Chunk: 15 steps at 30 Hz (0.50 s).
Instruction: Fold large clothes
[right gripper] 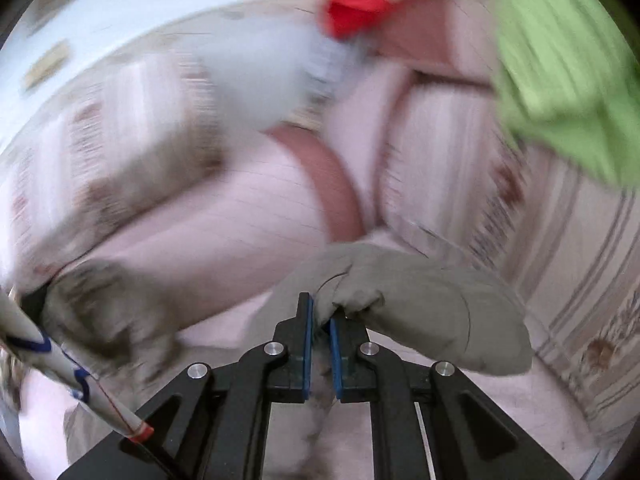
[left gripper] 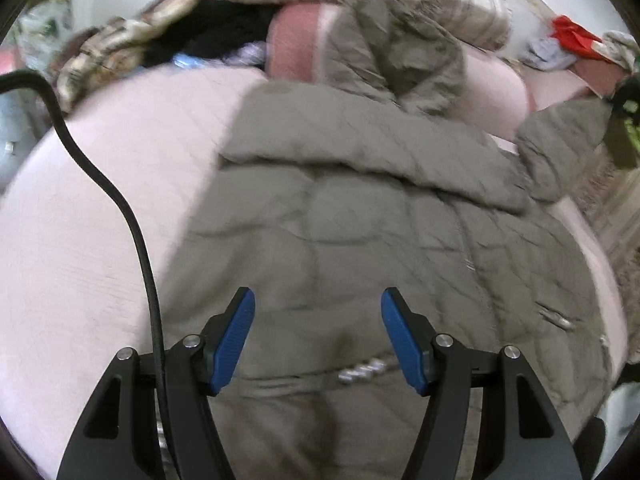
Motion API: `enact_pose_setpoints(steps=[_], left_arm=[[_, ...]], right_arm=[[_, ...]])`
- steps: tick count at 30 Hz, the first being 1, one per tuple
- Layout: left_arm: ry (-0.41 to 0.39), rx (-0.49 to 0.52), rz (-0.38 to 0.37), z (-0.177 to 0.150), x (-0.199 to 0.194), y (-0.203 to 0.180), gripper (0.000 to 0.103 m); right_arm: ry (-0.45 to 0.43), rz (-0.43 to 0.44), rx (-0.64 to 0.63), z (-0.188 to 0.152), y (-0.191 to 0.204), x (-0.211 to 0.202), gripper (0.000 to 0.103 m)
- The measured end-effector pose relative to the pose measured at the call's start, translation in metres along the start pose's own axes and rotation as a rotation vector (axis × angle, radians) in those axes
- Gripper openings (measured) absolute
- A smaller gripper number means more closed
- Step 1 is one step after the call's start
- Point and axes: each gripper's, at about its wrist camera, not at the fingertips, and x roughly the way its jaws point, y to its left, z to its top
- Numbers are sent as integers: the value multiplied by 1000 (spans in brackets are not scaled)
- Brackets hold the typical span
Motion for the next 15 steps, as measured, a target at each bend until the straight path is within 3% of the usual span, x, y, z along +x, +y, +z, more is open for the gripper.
enact_pose_setpoints(steps=[3, 6, 11, 15], left_arm=[[-11, -71, 81, 7, -5, 27, 65], [-14, -172, 131, 13, -10, 61, 65], [-30, -298, 226, 17, -17, 107, 65], [-11, -350, 228, 16, -15, 126, 65]], right_arm=[[-14, 71, -154, -15, 74, -27, 8], [7, 139, -328, -54, 153, -41, 8], [124, 189, -591, -170, 265, -14, 8], [219, 139, -753, -263, 302, 21, 9]])
